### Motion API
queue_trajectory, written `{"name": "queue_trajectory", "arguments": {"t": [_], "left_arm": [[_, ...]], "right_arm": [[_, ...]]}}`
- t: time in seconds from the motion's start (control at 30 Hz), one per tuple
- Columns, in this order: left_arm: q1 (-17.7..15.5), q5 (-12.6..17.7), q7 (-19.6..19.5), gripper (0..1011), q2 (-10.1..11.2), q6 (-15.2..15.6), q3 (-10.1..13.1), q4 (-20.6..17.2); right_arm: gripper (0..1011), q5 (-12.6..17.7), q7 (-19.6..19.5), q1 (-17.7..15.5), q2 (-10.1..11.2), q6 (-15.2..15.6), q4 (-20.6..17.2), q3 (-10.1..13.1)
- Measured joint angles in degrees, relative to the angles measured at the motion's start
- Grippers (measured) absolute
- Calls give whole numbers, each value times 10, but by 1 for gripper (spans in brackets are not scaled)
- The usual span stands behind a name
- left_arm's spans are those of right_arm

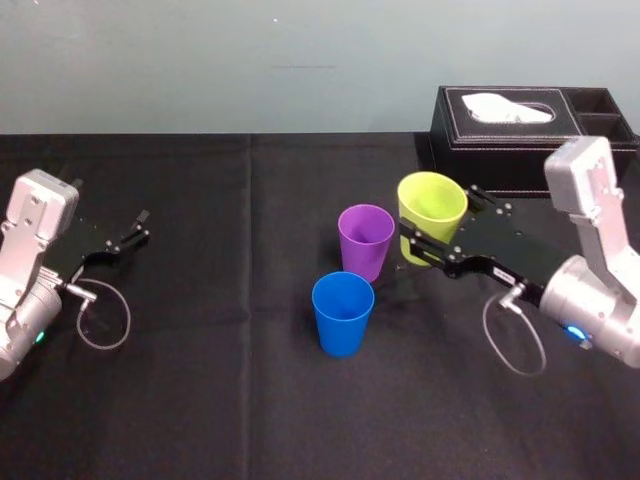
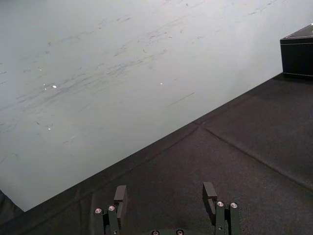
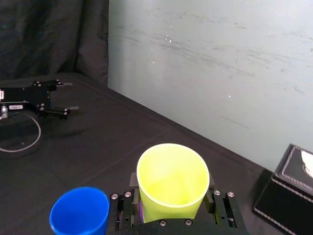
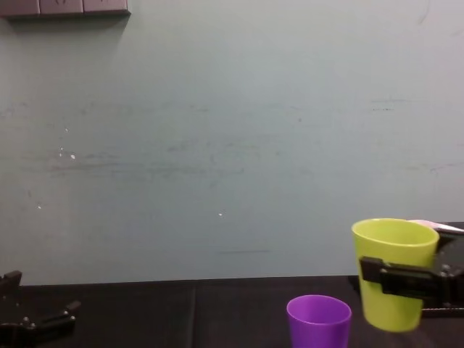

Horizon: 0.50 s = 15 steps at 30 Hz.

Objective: Stack the three plastic cups sequentially using one hand.

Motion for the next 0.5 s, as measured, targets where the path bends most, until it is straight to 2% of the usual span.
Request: {"name": "queue_trajectory", "arguments": {"t": [0.2,0.5], "left_arm": [[0,0,0,1011,0,0,0,0],[0,0,0,1011,0,0,0,0]], "right_arm": [[742,-14,0,36,-17,-1,28,-20],[743,-24,0,70,-36,0,51,-38]]}}
